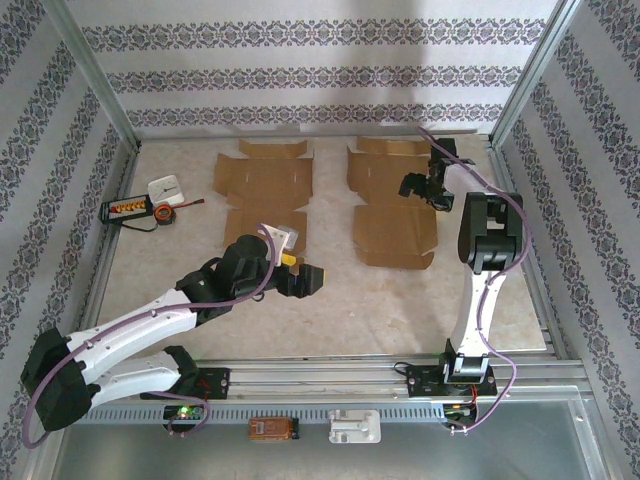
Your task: Fold the paper box
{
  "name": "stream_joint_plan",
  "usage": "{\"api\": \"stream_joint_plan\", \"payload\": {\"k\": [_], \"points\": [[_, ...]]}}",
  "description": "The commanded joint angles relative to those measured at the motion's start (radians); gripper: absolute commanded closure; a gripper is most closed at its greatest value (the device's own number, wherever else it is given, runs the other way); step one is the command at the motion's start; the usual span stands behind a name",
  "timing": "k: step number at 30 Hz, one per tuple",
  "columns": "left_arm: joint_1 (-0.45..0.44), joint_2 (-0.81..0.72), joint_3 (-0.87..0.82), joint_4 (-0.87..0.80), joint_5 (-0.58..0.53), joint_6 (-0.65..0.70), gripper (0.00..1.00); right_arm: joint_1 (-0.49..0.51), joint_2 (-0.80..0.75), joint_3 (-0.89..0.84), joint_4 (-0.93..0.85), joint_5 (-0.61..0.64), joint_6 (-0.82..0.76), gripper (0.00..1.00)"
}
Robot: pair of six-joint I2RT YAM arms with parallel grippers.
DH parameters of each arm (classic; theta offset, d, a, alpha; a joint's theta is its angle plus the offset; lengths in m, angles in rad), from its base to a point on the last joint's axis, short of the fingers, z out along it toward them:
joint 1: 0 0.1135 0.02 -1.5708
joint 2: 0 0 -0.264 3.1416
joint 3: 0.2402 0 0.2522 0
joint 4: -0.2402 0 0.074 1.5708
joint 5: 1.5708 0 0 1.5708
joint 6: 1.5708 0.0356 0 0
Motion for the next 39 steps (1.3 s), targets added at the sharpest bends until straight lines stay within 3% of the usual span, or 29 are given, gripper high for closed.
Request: {"api": "stream_joint_plan", "payload": {"k": [1,9,13,15,18,21,31,39], "points": [[-0.011,-0.027,-0.015,-0.023,-0.029,0.001,0.01,-0.031,-0.077,-0.030,0.037,0.072,0.043,0.02],[-0.011,-0.030,-0.020,-0.017,-0.043,0.005,0.01,-0.061,-0.083,-0.060,0.042,0.098,0.093,0.02],[-0.011,-0.027,-0.017,-0.017,-0.042,0.009,0.01,-0.068,-0.055,-0.051,0.042,0.010,0.089,0.04],[-0.011,-0.025,-0.017,-0.016,-0.045,0.009,0.01,-0.068,-0.041,-0.038,0.037,-0.037,0.083,0.11],[-0.011,-0.023,-0.019,-0.015,-0.049,0.006,0.01,-0.067,-0.039,-0.041,0.050,-0.073,0.081,0.33],[-0.011,-0.021,-0.020,-0.019,-0.057,-0.009,0.01,-0.061,-0.036,-0.039,0.057,-0.115,0.066,0.49],[-0.002,-0.013,0.040,-0.140,-0.209,-0.093,0.01,0.037,-0.130,-0.164,0.108,-0.157,0.056,0.97],[0.128,0.061,0.128,-0.250,-0.205,-0.174,0.01,0.182,-0.418,-0.535,0.273,-0.056,0.043,1.00]]}}
